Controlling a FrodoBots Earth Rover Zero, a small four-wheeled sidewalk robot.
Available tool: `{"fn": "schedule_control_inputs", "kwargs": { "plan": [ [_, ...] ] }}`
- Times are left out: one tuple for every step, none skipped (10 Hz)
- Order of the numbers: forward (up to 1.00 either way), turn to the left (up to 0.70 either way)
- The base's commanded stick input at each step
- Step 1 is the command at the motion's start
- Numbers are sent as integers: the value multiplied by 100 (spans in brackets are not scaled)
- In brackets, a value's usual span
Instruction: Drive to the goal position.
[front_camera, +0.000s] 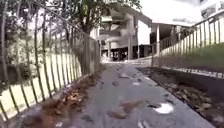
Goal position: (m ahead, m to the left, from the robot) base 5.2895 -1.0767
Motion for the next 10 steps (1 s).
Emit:
{"fn": "schedule_control_inputs", "kwargs": {
  "plan": [
    [70, -35],
    [70, -35],
    [70, -22],
    [70, 1],
    [70, 1],
    [70, 6],
    [70, 4],
    [70, 0],
    [70, 4],
    [70, 4]
  ]
}}
